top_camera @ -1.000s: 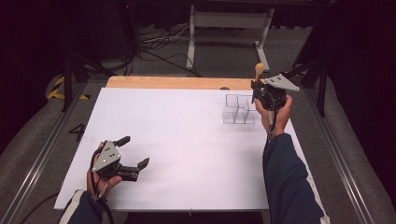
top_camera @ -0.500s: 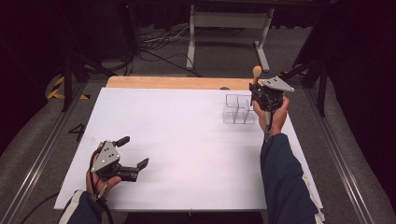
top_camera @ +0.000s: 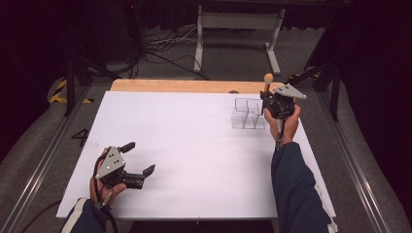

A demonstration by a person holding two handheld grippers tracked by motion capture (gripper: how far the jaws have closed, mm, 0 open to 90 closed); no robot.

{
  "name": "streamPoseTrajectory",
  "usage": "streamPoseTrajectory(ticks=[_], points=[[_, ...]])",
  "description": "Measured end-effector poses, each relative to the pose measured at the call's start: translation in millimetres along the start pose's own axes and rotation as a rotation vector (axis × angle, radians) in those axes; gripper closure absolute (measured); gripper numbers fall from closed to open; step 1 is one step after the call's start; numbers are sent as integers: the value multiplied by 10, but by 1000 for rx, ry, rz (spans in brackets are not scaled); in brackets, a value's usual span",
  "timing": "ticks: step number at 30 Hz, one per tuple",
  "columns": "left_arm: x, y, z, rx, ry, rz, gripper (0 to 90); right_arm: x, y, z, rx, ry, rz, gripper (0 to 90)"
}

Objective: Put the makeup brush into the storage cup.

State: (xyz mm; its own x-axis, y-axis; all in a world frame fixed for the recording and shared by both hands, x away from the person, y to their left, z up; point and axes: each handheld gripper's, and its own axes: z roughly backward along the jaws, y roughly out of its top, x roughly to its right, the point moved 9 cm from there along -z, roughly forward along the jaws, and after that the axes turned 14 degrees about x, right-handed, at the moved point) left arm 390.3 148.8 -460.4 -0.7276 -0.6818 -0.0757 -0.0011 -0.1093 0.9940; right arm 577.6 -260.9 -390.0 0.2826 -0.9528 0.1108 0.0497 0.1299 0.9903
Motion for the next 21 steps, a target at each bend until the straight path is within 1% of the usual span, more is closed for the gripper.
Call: streamPoseTrajectory(ticks=[9,15,21], points=[[3,-4,-1,-3,-1,0,21,0,-141,2,-27,4,-7,785],[5,-1,4,-2,-1,3,21,8,-141,10,-30,-1,-4,785],[7,2,6,1,-1,4,22,-33,-132,7,-29,6,2,784]])
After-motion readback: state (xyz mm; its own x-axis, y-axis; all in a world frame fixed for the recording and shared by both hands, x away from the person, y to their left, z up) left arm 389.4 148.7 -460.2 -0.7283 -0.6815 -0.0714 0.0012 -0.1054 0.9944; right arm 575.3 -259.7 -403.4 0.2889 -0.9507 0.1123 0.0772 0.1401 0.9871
